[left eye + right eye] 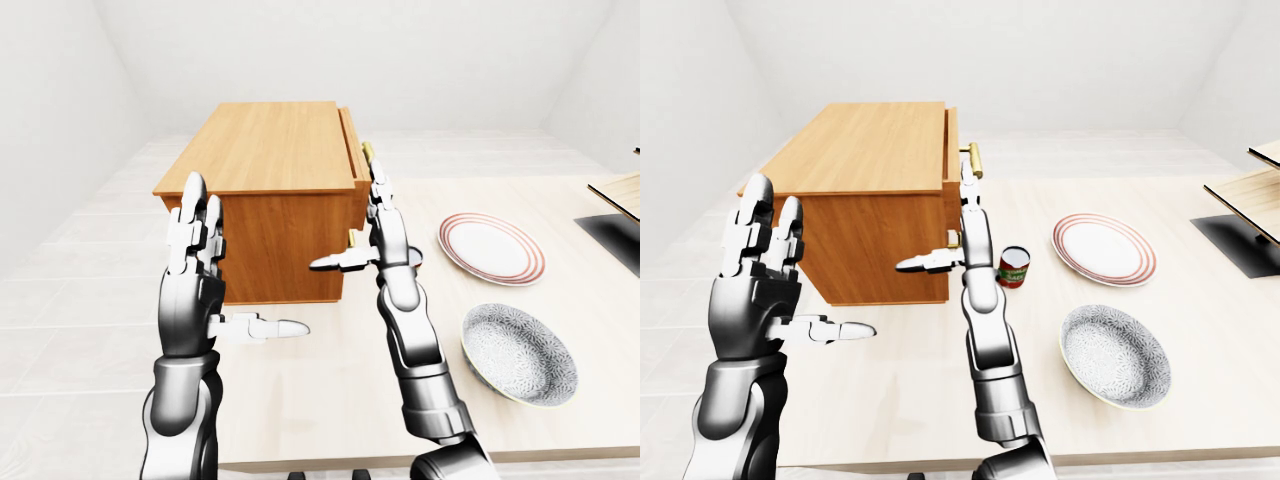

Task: Close the top drawer of the cabinet.

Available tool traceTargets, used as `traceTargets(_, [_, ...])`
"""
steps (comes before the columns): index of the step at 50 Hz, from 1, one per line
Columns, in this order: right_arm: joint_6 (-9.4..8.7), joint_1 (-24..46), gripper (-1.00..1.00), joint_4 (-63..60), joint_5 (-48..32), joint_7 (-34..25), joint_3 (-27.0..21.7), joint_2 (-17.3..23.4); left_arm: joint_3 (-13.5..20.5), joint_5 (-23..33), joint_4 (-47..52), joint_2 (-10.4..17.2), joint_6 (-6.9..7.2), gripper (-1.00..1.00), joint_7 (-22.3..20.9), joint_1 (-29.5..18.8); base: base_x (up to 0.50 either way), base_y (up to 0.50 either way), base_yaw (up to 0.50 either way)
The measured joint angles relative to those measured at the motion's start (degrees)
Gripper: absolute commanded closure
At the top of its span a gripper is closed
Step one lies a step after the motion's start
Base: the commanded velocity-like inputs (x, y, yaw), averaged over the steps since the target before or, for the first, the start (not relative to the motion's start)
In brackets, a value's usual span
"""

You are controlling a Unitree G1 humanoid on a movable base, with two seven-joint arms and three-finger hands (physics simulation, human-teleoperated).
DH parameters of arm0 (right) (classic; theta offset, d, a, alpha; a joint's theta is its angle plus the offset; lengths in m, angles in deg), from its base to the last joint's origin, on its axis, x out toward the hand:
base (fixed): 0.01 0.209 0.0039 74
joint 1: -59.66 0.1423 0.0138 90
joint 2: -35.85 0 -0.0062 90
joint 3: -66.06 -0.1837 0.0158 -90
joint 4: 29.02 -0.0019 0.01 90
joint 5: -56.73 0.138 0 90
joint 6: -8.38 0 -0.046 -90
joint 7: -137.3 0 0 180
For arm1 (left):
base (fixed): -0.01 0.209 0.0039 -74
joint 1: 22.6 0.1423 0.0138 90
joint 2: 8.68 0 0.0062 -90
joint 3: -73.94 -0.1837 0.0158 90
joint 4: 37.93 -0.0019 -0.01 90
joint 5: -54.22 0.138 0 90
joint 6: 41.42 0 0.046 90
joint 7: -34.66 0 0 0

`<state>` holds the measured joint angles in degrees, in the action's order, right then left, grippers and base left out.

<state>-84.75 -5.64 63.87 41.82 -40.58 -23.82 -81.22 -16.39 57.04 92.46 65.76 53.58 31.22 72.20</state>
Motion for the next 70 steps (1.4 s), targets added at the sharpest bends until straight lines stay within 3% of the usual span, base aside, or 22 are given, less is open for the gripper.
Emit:
traceTargets(27, [1.22,0.5,-1.0,2.0,-1.0,-0.2,1.3,-2.6,0.1,-0.2,-0.2,0.0,0.0,-1.0,-0.1,0.1,0.0,0.0,0.0])
traceTargets(45, [3.31,0.0,-1.0,3.2,-3.4,-0.5,-0.1,-5.9,0.2,-0.3,-0.2,0.0,0.0,-1.0,-0.2,0.0,0.0,0.0,0.0])
traceTargets(70, [4.58,-0.8,-1.0,3.3,-4.5,-1.7,-1.4,-7.4,0.3,-0.6,-0.1,0.0,0.0,-1.0,-0.2,0.0,0.0,0.0,0.0])
